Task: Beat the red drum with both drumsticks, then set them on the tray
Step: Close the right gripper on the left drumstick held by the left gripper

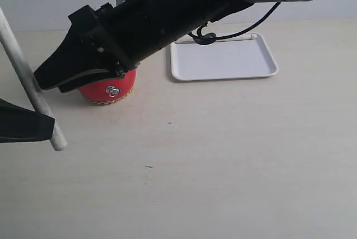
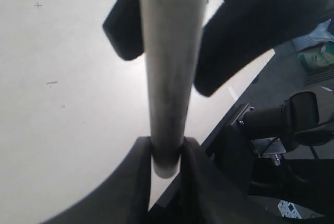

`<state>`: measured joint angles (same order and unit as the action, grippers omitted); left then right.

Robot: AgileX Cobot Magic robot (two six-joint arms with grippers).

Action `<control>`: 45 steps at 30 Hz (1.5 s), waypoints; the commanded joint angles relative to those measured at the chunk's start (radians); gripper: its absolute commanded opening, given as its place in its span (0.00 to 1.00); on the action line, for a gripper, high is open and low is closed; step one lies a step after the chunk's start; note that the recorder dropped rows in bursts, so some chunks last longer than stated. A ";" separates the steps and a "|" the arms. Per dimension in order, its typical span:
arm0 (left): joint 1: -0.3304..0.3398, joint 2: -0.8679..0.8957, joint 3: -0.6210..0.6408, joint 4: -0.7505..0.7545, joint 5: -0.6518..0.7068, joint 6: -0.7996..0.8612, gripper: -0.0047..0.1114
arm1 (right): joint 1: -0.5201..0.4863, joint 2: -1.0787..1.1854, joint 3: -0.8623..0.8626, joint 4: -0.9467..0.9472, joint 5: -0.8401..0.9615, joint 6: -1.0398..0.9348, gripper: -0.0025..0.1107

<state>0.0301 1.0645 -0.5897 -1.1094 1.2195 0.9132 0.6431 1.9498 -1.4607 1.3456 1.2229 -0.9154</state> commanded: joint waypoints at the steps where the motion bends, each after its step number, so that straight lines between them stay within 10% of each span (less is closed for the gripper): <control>1: -0.009 -0.005 0.005 0.016 0.002 -0.012 0.04 | 0.002 -0.052 0.010 0.087 -0.002 -0.068 0.40; 45: -0.044 -0.101 0.005 -0.060 0.002 -0.116 0.04 | 0.101 -0.069 0.010 -0.017 -0.094 -0.112 0.40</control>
<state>-0.0052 0.9746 -0.5790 -1.1131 1.2016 0.8163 0.7403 1.8755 -1.4557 1.3417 1.1514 -1.0130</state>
